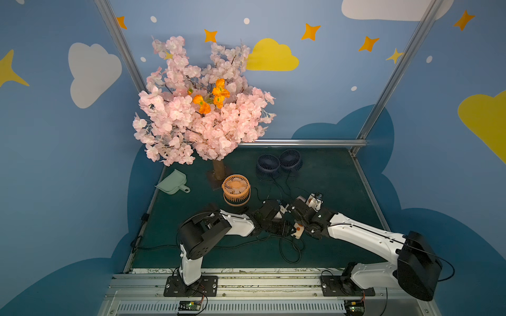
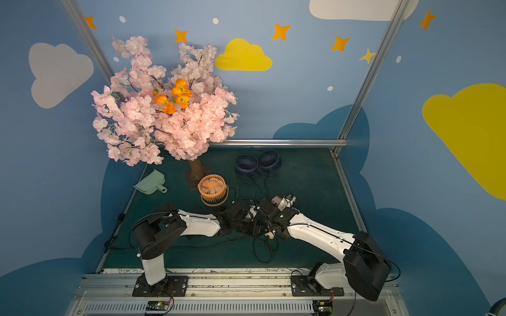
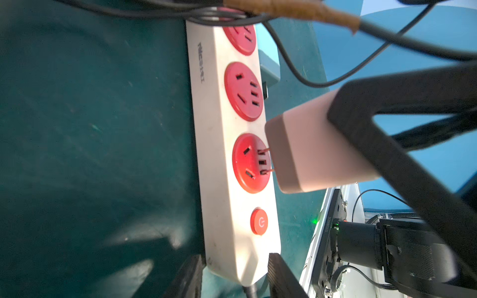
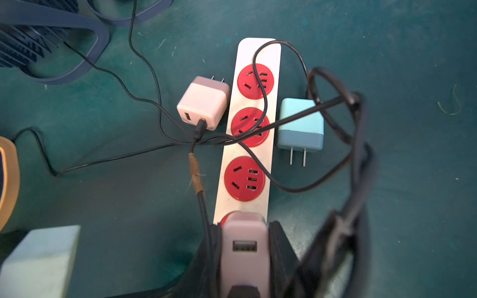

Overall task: Plug the desk fan into the power strip
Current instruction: Insert the plug into the socket.

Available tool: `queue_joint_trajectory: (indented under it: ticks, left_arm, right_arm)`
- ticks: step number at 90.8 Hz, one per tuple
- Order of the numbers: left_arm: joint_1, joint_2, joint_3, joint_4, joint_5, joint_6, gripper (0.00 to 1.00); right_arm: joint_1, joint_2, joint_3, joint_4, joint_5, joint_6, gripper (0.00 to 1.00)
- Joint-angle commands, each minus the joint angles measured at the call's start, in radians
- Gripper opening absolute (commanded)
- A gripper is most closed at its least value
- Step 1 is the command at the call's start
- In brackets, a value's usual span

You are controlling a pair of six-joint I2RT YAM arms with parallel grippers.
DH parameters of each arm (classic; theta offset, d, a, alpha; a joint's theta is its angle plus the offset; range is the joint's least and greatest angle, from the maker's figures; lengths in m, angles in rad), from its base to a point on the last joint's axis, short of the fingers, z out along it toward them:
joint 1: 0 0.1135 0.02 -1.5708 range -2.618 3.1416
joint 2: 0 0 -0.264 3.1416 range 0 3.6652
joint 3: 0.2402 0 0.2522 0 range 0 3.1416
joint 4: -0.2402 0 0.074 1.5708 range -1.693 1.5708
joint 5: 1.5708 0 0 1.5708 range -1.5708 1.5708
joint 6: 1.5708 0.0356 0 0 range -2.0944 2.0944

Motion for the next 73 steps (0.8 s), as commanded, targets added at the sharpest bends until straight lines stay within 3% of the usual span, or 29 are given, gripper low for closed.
queue_joint_trajectory:
  ticks: [1, 44, 73]
  left_arm:
    - [-0.002, 0.013, 0.011, -0.002, 0.006, 0.008, 0.46]
    - [-0.002, 0.007, 0.007, 0.000, 0.006, 0.006, 0.45]
    - [-0.001, 0.026, 0.009, 0.039, 0.008, -0.012, 0.44]
  right_arm:
    - [0.002, 0.016, -0.009, 0.004, -0.014, 0.021, 0.00]
    - [0.006, 0.144, -0.039, -0.007, -0.098, 0.053, 0.00]
    - [0.099, 0.197, -0.044, -0.057, -0.088, 0.108, 0.00]
